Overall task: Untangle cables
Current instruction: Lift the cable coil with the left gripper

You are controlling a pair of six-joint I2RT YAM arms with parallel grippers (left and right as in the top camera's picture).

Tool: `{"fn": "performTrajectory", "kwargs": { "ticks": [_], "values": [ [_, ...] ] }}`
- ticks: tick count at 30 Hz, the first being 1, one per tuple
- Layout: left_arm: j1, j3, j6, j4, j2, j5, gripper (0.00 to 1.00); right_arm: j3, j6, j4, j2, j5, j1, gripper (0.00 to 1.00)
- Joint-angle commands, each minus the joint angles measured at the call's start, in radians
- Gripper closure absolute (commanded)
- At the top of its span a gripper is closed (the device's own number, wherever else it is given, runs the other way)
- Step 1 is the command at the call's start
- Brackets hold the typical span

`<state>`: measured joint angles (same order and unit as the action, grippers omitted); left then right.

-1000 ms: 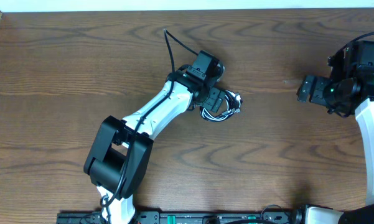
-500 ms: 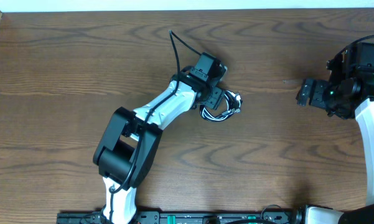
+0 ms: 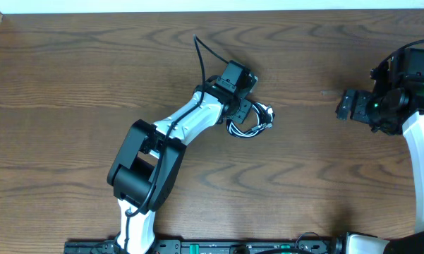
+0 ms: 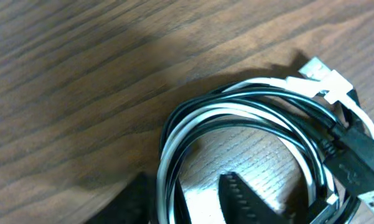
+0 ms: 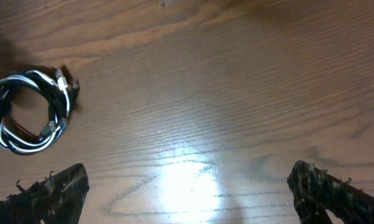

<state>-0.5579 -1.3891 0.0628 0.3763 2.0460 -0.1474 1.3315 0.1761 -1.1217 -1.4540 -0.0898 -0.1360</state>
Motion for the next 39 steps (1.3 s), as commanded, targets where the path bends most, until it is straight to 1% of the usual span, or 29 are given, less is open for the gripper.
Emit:
{"fn": "performTrajectory", "kwargs": {
  "ticks": [1, 3, 7, 12, 19, 20, 21, 22, 28, 35, 39],
  "values": [
    [0.005, -0.009, 0.019, -0.001, 0.002, 0.011, 0.67, -0.006, 0.010, 0.000, -0.001, 0.005, 0.000, 0.01],
    [0.006, -0.009, 0.019, 0.000, 0.002, 0.011, 0.67, -0.006, 0.010, -0.001, -0.001, 0.005, -0.001, 0.01],
    [0.006, -0.009, 0.019, 0.000, 0.002, 0.011, 0.72, -0.006, 0.010, -0.001, -0.001, 0.005, -0.001, 0.01],
    [0.006, -0.009, 0.019, 0.003, 0.002, 0.010, 0.75, -0.006, 0.010, -0.001, -0.001, 0.005, -0.001, 0.01],
    [0.007, -0.009, 0.019, 0.012, 0.002, 0.011, 0.76, -0.006, 0.010, -0.001, -0.001, 0.005, -0.001, 0.01],
    [0.007, -0.009, 0.019, 0.013, 0.002, 0.011, 0.78, -0.006, 0.010, -0.001, -0.001, 0.005, -0.001, 0.01],
    [0.007, -0.009, 0.019, 0.014, 0.002, 0.013, 0.87, -0.006, 0.010, -0.001, -0.001, 0.005, -0.001, 0.01],
    [0.008, -0.009, 0.018, 0.015, 0.002, 0.024, 0.92, -0.006, 0.010, -0.001, -0.001, 0.005, -0.001, 0.01],
    [0.008, -0.009, 0.019, 0.045, 0.002, 0.094, 0.92, -0.006, 0.010, -0.001, -0.001, 0.005, -0.001, 0.01],
    [0.008, -0.009, 0.007, 0.052, -0.009, 0.096, 0.92, -0.006, 0.010, -0.002, -0.001, 0.005, 0.000, 0.01],
    [0.008, -0.009, 0.007, 0.052, -0.072, 0.096, 0.92, -0.006, 0.010, 0.000, -0.001, 0.005, 0.000, 0.01]
  ]
}}
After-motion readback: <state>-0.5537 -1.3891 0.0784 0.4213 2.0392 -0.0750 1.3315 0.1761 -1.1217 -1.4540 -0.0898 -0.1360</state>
